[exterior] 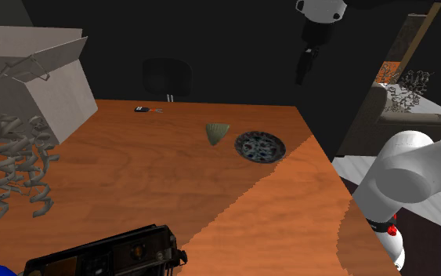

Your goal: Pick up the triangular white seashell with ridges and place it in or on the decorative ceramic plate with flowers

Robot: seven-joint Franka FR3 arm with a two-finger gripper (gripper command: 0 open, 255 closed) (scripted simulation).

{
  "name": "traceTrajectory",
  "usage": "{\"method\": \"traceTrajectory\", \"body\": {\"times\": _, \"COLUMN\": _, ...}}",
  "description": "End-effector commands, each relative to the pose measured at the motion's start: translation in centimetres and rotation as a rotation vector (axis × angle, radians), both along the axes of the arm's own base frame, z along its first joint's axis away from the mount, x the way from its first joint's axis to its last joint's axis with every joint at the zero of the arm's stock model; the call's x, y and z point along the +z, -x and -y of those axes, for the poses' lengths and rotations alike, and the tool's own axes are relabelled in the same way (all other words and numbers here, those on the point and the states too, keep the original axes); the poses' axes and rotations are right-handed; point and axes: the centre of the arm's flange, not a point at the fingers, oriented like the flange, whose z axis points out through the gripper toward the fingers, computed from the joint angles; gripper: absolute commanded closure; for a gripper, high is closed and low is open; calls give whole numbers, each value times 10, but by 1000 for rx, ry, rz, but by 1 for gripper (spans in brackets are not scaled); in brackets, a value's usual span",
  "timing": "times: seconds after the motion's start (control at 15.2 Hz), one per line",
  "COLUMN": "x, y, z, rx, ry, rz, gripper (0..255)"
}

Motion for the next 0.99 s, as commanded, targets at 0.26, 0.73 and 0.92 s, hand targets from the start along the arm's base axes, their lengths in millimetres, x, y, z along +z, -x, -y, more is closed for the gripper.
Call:
{"method": "traceTrajectory", "body": {"times": 0.26, "x": -18, "y": -31, "z": -45, "rx": -1, "ry": 35, "rz": -8, "gripper": 0}}
{"method": "traceTrajectory", "body": {"times": 0.73, "x": -55, "y": -85, "z": -122, "rx": -3, "ry": 96, "rz": -22, "gripper": 0}}
{"method": "traceTrajectory", "body": {"times": 0.92, "x": -72, "y": -109, "z": -155, "rx": -4, "ry": 122, "rz": -28, "gripper": 0}}
